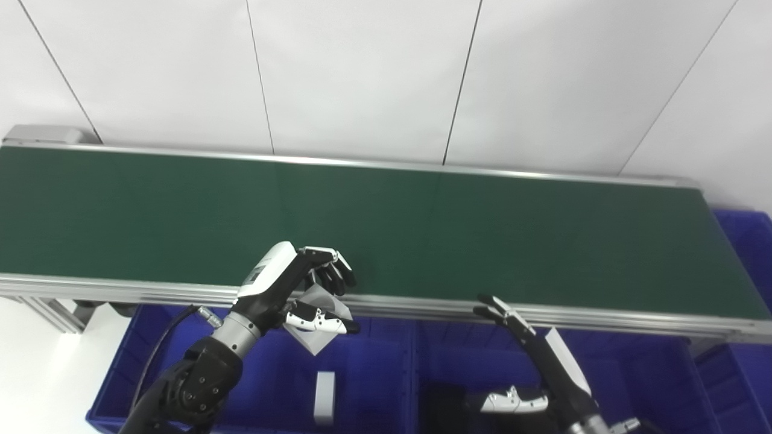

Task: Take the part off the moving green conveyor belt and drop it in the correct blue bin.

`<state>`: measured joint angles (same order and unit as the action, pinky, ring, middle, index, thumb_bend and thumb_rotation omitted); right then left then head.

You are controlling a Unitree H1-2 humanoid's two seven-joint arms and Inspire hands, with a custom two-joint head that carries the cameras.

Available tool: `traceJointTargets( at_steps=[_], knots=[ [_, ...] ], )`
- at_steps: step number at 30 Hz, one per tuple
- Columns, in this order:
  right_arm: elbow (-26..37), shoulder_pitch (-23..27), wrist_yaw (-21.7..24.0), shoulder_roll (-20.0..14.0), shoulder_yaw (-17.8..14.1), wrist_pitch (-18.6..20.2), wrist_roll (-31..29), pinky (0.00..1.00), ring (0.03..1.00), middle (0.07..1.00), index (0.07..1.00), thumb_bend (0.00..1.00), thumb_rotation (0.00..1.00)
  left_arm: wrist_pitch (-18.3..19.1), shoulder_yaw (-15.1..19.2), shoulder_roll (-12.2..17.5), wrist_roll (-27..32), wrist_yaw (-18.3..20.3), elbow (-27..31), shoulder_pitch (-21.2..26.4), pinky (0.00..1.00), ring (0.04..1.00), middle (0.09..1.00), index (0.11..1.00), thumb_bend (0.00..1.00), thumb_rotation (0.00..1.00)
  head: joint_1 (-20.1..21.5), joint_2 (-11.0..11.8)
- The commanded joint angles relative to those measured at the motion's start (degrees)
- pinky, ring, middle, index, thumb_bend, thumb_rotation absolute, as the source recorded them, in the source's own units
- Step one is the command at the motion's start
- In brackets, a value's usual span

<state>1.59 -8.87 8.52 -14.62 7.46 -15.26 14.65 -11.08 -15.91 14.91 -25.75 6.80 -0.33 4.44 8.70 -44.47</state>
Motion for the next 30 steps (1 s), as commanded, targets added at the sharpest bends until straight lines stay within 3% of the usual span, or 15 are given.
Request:
traceJointTargets(
  at_steps=[1, 8, 14, 19, 30],
  knots=[
    [2.61, 0.53, -0.12, -0.3, -0.43, 0.39, -0.31, 0.84, 0.868, 0.844, 0.909, 0.99, 0.41, -0.67, 0.15, 0.38, 0.16, 0.34, 2.69, 0.42, 0.22, 0.358, 0.441, 0.518, 0.49, 0.0, -0.09, -0.25],
    [3.81, 0.49, -0.17, -0.33, -0.5, 1.59, 0.75, 0.83, 0.862, 0.845, 0.911, 0.99, 0.43, -0.16, -1.13, 1.01, -2.18, 2.47, 2.62, 0.38, 0.26, 0.366, 0.45, 0.527, 0.49, 0.0, -0.28, -0.88],
    [4.88, 0.35, 0.08, -0.42, -0.54, 2.41, 0.33, 0.84, 0.861, 0.848, 0.909, 0.98, 0.42, 2.51, -2.59, 1.79, -4.94, 5.87, 3.05, 0.68, 0.3, 0.38, 0.458, 0.528, 0.49, 0.0, -0.51, -1.88],
    [4.89, 0.35, 0.26, -0.48, -0.5, 2.01, -0.27, 0.9, 0.869, 0.851, 0.913, 0.97, 0.41, 6.62, -4.38, 2.3, -8.28, 9.48, 3.13, 1.66, 0.34, 0.399, 0.465, 0.53, 0.49, 0.0, -0.5, -2.24],
    [6.1, 0.15, 0.67, -0.19, -0.77, 3.2, -0.97, 0.84, 0.864, 0.851, 0.908, 0.97, 0.4, 13.97, -8.24, 1.79, -15.88, 14.52, 3.15, 4.09, 0.4, 0.415, 0.497, 0.529, 0.49, 0.0, -0.25, -3.32]
  ],
)
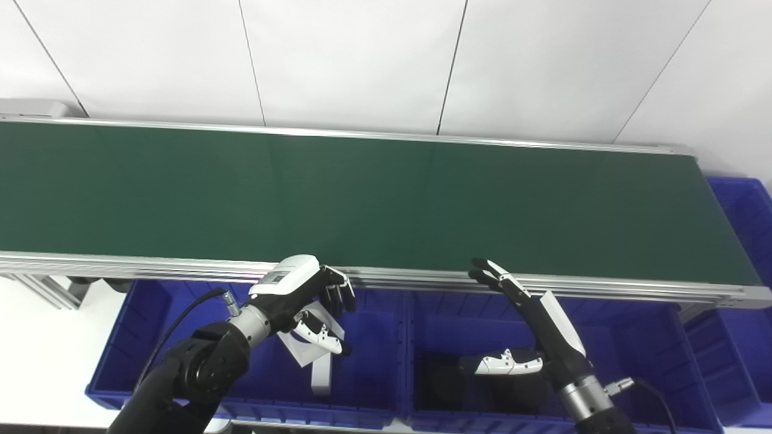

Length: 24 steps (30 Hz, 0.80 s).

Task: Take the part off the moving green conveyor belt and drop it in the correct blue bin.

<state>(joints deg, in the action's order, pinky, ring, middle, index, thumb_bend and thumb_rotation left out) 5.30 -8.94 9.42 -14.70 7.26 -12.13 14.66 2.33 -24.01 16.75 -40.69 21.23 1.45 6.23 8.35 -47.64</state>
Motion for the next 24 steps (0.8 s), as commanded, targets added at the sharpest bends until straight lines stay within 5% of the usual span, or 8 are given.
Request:
traceJointTargets(
  at_steps=[1, 12, 14, 16, 24],
  knots=[
    [2.41, 0.24, -0.23, -0.09, -0.58, 0.09, -1.04, 0.83, 0.86, 0.851, 0.907, 0.97, 0.4, 0.82, -0.45, -0.03, -1.33, 0.3, 1.22, 2.47, 0.4, 0.408, 0.494, 0.539, 0.49, 0.0, 0.1, -0.15],
    [2.96, 0.53, 0.1, 0.08, -0.38, 1.33, -1.09, 0.85, 0.871, 0.852, 0.911, 0.96, 0.39, 0.8, -3.67, 1.81, -6.96, 2.24, 0.7, 3.64, 0.37, 0.417, 0.505, 0.541, 0.49, 0.0, 0.55, -0.57],
    [2.99, 0.52, -0.02, 0.13, -0.35, 1.27, -0.86, 0.86, 0.872, 0.85, 0.912, 0.96, 0.39, 0.74, -4.96, 2.81, -8.89, 3.97, 1.3, 4.18, 0.49, 0.6, 0.676, 0.707, 0.57, 0.13, 0.72, -0.59],
    [2.92, 0.54, -0.04, 0.15, -0.31, 1.04, -0.88, 0.86, 0.869, 0.851, 0.912, 0.96, 0.39, 1.02, -5.98, 3.61, -9.97, 6.09, 1.92, 4.76, 0.56, 0.698, 0.762, 0.772, 0.62, 0.24, 0.76, -0.59],
    [3.0, 0.54, -0.06, 0.25, -0.24, 1.58, -0.73, 0.85, 0.874, 0.856, 0.911, 0.97, 0.41, 1.37, -5.67, 4.51, -8.52, 9.65, 3.98, 4.7, 0.63, 0.782, 0.845, 0.838, 0.78, 0.42, 0.95, -0.72]
  ],
)
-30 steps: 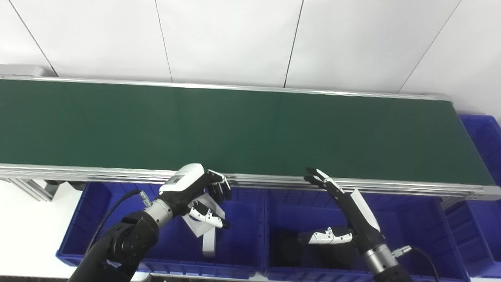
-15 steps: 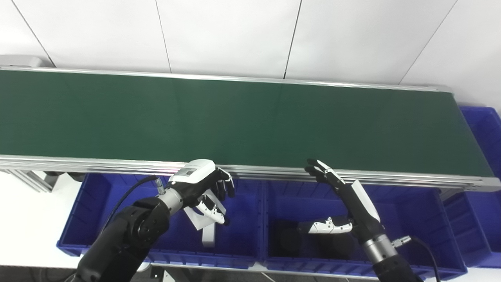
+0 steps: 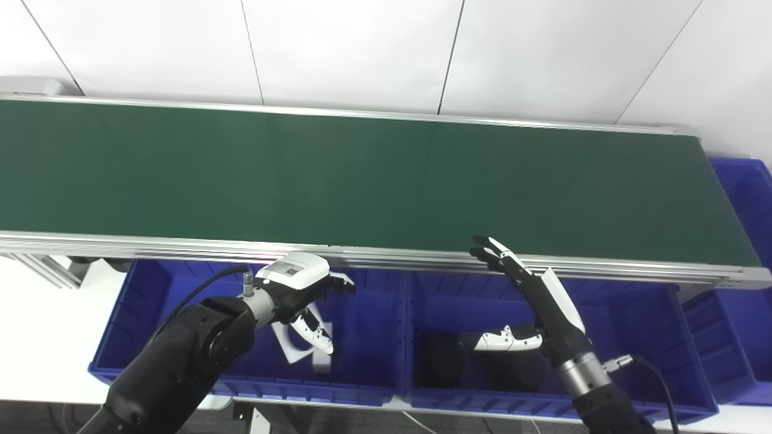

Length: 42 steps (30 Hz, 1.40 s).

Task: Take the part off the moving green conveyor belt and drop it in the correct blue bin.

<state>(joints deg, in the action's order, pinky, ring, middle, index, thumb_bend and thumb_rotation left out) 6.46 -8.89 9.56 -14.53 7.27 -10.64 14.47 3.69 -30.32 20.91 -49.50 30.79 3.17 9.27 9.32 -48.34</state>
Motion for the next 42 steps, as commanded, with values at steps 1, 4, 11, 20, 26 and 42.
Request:
traceJointTargets(
  at_steps=[1, 4, 11, 20, 26, 42],
  knots=[
    [1.81, 0.49, -0.26, 0.09, -0.24, -0.03, -0.52, 0.84, 0.867, 0.855, 0.909, 0.97, 0.4, 0.34, 0.75, 0.35, 0.37, 0.55, 2.68, 1.55, 0.65, 0.787, 0.849, 0.842, 0.79, 0.43, -0.02, -0.02],
    [1.8, 0.47, -0.39, 0.09, -0.21, -0.16, -0.22, 0.83, 0.86, 0.854, 0.907, 0.97, 0.4, 0.2, 1.06, 0.47, 0.55, 1.06, 3.76, 1.1, 0.66, 0.787, 0.85, 0.843, 0.8, 0.43, 0.1, -0.08],
    [2.0, 0.45, -0.51, 0.15, -0.12, -0.14, 0.42, 0.84, 0.861, 0.852, 0.906, 0.97, 0.41, -2.2, 4.07, 0.16, 5.76, -1.81, 5.03, -1.09, 0.61, 0.76, 0.82, 0.811, 0.79, 0.39, 0.79, -0.13],
    [1.92, 0.46, -0.45, 0.06, -0.01, -0.56, 0.7, 0.82, 0.858, 0.856, 0.897, 0.97, 0.41, -13.47, 10.97, -1.21, 25.94, -7.37, 0.52, -4.06, 0.62, 0.728, 0.782, 0.796, 0.75, 0.32, 1.45, -0.15],
    [1.96, 0.42, -0.57, 0.29, 0.03, -0.25, 0.87, 0.82, 0.857, 0.85, 0.895, 0.98, 0.41, -17.8, 13.19, -2.18, 35.05, -7.31, -1.97, -5.01, 0.67, 0.772, 0.821, 0.837, 0.78, 0.3, 1.78, 0.0],
    [0.99, 0.4, -1.23, 1.73, 0.7, -1.09, 1.15, 0.81, 0.853, 0.851, 0.897, 0.97, 0.39, -19.37, 15.43, -3.27, 43.58, -6.73, -4.01, -7.97, 0.82, 0.916, 0.969, 0.995, 0.87, 0.34, 3.01, 1.57]
  ],
)
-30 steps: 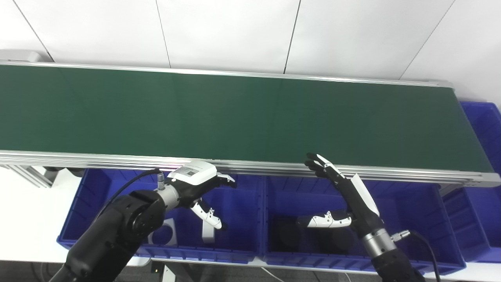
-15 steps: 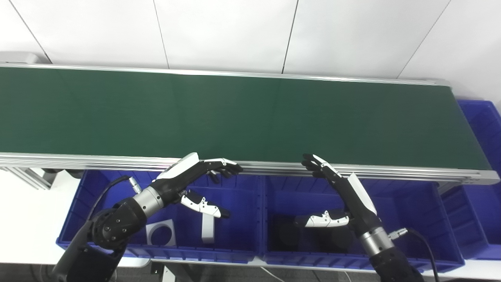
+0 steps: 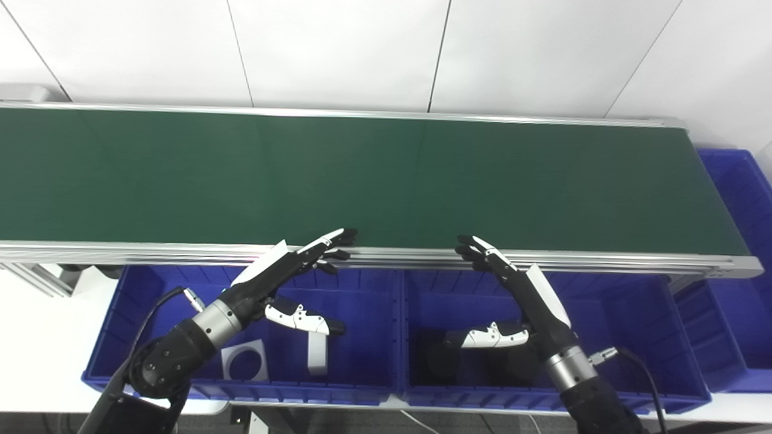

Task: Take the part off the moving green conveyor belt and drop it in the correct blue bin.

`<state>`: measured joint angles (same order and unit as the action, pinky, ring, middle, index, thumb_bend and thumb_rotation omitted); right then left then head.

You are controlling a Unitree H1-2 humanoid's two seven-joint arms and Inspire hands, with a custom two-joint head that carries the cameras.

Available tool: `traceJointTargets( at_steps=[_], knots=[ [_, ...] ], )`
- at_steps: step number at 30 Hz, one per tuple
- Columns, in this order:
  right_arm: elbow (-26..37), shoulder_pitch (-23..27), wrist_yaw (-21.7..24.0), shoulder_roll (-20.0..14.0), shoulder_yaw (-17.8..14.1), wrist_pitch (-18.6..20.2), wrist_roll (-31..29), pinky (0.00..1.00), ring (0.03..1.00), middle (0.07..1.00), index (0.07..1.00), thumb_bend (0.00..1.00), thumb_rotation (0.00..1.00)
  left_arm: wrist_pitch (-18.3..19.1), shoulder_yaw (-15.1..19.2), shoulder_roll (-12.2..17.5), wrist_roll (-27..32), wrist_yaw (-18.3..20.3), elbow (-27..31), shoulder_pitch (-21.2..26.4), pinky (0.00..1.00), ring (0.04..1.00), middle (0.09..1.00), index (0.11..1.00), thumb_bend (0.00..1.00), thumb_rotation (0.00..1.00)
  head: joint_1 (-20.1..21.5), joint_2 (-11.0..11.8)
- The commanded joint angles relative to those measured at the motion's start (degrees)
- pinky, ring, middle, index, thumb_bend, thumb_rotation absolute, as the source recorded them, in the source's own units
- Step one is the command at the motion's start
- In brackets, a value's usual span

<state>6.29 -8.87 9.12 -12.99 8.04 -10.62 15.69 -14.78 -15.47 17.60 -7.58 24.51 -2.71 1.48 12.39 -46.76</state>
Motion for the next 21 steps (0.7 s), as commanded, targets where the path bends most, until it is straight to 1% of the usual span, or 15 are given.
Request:
traceJointTargets(
  at_steps=[1, 3, 4, 9, 13, 17, 21],
  knots=[
    [1.05, 0.37, -0.89, 0.3, -0.01, -1.28, 0.0, 0.81, 0.852, 0.851, 0.897, 0.97, 0.39, -0.44, 0.74, -0.13, 2.33, -0.4, 2.22, -0.67, 0.84, 0.925, 0.974, 0.998, 0.88, 0.33, -0.01, 0.1],
    [1.09, 0.32, -0.95, 0.46, 0.1, -1.05, 0.24, 0.8, 0.848, 0.85, 0.897, 0.97, 0.39, 0.26, 0.94, -0.38, 2.79, -0.54, 2.99, -1.48, 0.86, 0.941, 0.986, 1.0, 0.89, 0.33, 0.15, 0.23],
    [1.25, 0.25, -0.9, 0.54, 0.17, -0.68, 0.34, 0.8, 0.849, 0.851, 0.899, 0.98, 0.39, 0.65, 0.99, -0.5, 2.59, -0.74, 3.48, -1.96, 0.86, 0.953, 0.996, 1.0, 0.88, 0.35, 0.2, 0.26],
    [1.55, 0.09, -0.68, 0.77, 0.37, 0.08, 0.88, 0.82, 0.857, 0.851, 0.905, 0.99, 0.41, 0.64, 1.08, -1.0, 1.21, -1.57, 4.13, -3.5, 0.88, 0.974, 1.0, 1.0, 0.87, 0.38, 0.33, 0.54],
    [1.58, 0.07, -0.43, 0.77, 0.37, 0.18, 0.5, 0.79, 0.853, 0.865, 0.916, 0.98, 0.42, 0.66, 1.08, -1.3, 1.27, -1.94, 3.81, -3.86, 0.88, 0.979, 1.0, 1.0, 0.87, 0.39, 0.18, 0.57],
    [1.3, -0.01, -0.76, 0.68, 0.25, -0.39, 0.75, 0.79, 0.848, 0.86, 0.913, 0.99, 0.43, 0.55, 1.03, -1.59, 0.77, -2.4, 3.46, -3.73, 0.88, 0.978, 1.0, 1.0, 0.87, 0.39, -0.23, 1.02],
    [0.68, -0.21, -1.08, 0.62, 0.17, -1.21, 0.76, 0.78, 0.846, 0.864, 0.91, 0.99, 0.43, 0.41, 1.26, -2.24, 0.46, -3.23, 2.93, -3.77, 0.87, 0.97, 1.0, 1.0, 0.88, 0.4, -0.3, 1.93]
  ],
)
